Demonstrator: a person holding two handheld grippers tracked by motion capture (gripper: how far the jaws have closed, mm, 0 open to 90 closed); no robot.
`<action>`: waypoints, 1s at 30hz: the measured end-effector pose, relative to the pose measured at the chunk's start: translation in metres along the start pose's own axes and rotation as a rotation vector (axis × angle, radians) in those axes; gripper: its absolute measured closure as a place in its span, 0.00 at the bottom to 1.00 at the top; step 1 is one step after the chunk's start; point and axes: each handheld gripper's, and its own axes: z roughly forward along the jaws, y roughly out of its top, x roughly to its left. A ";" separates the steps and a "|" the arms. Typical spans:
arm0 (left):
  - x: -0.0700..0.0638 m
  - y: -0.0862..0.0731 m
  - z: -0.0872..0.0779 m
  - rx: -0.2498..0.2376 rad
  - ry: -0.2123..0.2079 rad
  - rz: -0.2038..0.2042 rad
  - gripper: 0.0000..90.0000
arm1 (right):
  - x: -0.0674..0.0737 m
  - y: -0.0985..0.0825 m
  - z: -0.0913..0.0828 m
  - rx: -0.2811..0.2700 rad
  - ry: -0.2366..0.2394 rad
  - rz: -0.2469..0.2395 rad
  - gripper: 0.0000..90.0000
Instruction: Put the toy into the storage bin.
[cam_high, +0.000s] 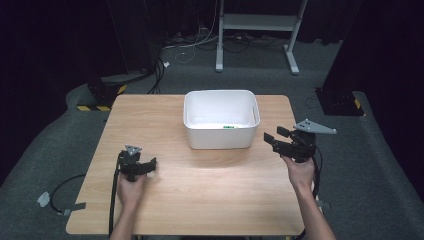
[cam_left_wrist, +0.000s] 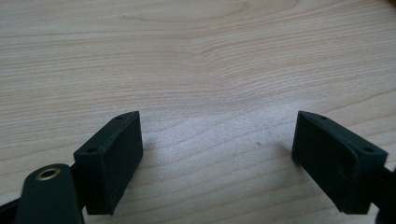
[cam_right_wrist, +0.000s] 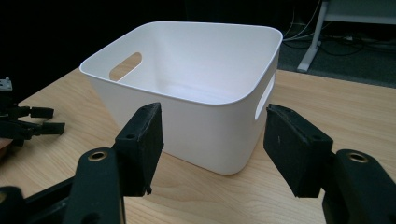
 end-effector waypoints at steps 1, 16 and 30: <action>0.000 0.000 0.000 0.000 0.000 0.000 0.18 | 0.000 -0.001 0.000 0.000 0.000 0.000 0.42; 0.000 0.000 0.000 0.000 0.000 0.001 0.18 | 0.004 -0.016 -0.002 0.002 0.007 0.005 0.42; 0.000 0.000 0.000 -0.001 -0.001 0.000 0.18 | 0.007 -0.031 0.001 0.001 0.008 0.018 0.42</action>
